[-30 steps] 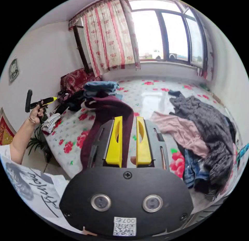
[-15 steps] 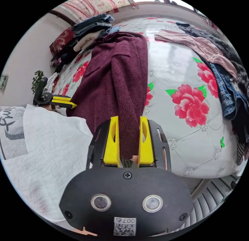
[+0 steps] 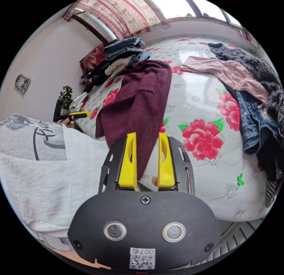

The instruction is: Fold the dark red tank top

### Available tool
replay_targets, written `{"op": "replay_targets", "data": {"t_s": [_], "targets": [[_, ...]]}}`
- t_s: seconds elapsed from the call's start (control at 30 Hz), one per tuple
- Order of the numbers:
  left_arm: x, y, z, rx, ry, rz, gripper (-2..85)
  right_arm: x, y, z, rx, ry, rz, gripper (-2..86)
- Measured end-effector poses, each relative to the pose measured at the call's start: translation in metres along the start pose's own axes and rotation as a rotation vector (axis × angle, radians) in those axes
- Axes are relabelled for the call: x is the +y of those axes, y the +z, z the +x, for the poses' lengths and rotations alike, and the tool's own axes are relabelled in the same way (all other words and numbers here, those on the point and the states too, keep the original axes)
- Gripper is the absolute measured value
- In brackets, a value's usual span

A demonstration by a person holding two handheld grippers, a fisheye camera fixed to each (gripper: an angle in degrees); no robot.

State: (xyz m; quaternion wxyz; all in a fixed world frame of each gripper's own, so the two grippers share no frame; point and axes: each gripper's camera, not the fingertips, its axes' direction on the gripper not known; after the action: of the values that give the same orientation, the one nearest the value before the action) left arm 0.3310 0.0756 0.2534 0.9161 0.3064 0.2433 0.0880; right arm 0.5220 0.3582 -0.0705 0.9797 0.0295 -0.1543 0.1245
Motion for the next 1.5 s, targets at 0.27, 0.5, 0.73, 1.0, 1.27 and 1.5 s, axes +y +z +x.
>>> {"op": "replay_targets", "data": {"t_s": [0.27, 0.5, 0.73, 1.0, 1.27, 1.5], "targets": [[0.059, 0.031, -0.022, 0.082, -0.155, -0.083, 11.5, 0.043, 0.042, -0.022, -0.007, -0.086, -0.180, 9.4], [0.038, 0.058, -0.002, -0.105, -0.089, -0.226, 6.8, 0.043, 0.069, -0.042, 0.166, -0.225, -0.272, 5.4], [0.092, -0.041, -0.030, 0.171, -0.141, 0.006, -0.5, 0.044, -0.052, 0.004, 0.031, -0.115, -0.061, 0.2], [0.219, -0.149, -0.069, 0.414, -0.295, 0.206, -0.8, 0.065, -0.125, 0.073, -0.208, 0.060, -0.065, -0.2], [0.179, -0.120, -0.174, 0.624, -0.583, 0.331, -0.8, -0.041, -0.074, 0.159, -0.783, 0.469, 0.057, -0.2], [-0.021, -0.412, -0.129, 0.671, 0.032, 0.831, -0.9, -0.199, -0.328, 0.041, -0.810, -0.094, 0.714, -0.2]]}}
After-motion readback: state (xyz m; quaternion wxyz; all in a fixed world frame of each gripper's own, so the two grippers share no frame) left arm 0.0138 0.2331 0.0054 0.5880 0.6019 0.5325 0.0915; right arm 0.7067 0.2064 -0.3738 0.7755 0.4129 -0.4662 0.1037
